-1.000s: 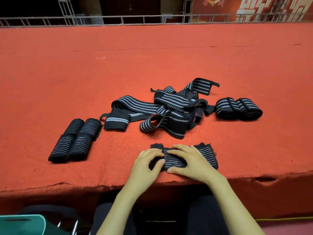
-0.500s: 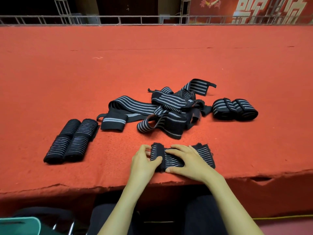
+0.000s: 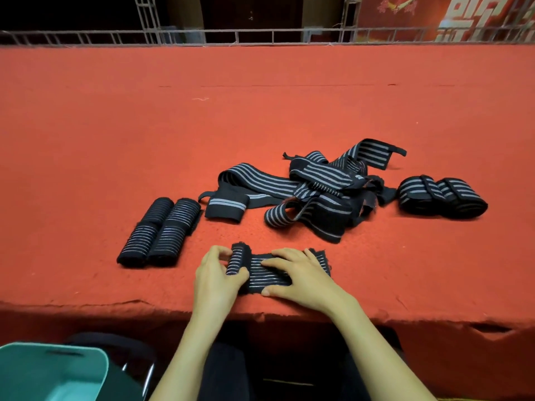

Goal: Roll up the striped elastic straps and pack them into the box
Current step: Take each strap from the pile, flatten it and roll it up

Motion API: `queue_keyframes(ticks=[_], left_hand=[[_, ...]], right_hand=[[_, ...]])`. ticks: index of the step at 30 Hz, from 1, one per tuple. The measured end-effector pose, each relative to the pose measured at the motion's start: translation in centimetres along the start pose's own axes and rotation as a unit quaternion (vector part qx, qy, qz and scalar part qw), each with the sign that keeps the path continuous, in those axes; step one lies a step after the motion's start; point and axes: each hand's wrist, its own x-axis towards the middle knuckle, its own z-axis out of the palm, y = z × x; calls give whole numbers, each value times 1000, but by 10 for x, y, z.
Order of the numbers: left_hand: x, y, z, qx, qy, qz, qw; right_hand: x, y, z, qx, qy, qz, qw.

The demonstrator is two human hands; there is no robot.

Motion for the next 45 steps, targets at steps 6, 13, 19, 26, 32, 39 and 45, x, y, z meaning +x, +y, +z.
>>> queue_keyframes(ticks=[6, 13, 19, 26, 32, 39, 45], left_hand=[[-12, 18, 35, 43, -58, 151, 986], [-5, 17, 19, -75, -153, 44, 984], [-2, 5, 17, -85, -137, -48, 986], [-11, 16, 30, -45, -96, -14, 994], [-21, 30, 48, -19, -47, 50, 997], [-27, 34, 70, 21, -22, 166, 986], [-29, 37, 76, 19, -78, 205, 975]], right_hand=[[-10, 17, -3, 12, 27, 20, 999], [-15, 34, -1, 45, 35, 27, 998], [-16, 38, 4, 44, 50, 22, 998], [-20, 41, -4, 59, 39, 17, 997], [-32, 59, -16, 67, 70, 36, 995], [-38, 60, -22, 51, 109, 28, 992], [-42, 70, -24, 126, 111, 54, 984]])
